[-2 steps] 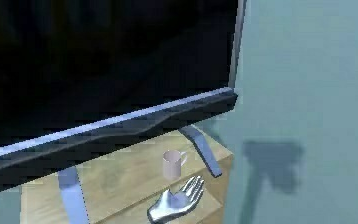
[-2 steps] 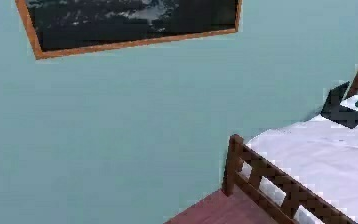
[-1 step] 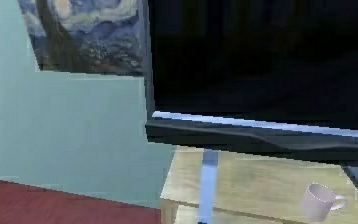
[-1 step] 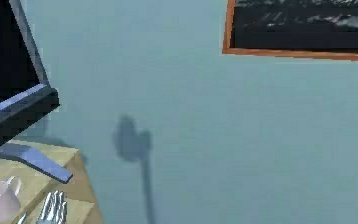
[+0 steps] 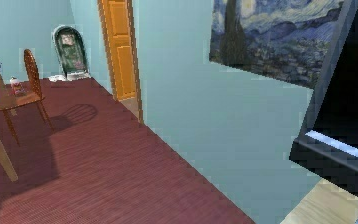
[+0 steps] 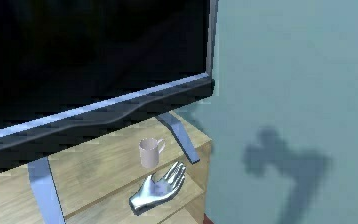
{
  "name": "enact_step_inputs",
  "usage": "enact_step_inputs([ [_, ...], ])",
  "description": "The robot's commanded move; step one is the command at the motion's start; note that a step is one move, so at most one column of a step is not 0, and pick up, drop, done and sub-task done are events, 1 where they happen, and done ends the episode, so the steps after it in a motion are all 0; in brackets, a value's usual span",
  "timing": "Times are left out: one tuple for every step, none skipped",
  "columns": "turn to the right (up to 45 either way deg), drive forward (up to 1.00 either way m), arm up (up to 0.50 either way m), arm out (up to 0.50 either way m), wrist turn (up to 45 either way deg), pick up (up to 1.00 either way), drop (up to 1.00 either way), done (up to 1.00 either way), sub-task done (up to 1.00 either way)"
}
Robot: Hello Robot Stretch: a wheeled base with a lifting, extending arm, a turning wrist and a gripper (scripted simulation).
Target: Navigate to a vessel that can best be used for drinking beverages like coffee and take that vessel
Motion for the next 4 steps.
enact_step_inputs([
  [0.0, 0.00, 0.50, 0.00, 0.0, 0.00, 0.00, 0.00, 0.00],
  [0.0, 0.00, 0.38, 0.00, 0.0, 0.00, 0.00, 0.00, 0.00],
  [0.0, 0.00, 0.00, 0.34, 0.0, 0.00, 0.00, 0.00, 0.00],
  [0.0, 0.00, 0.00, 0.00, 45.0, 0.00, 0.00, 0.00, 0.00],
])
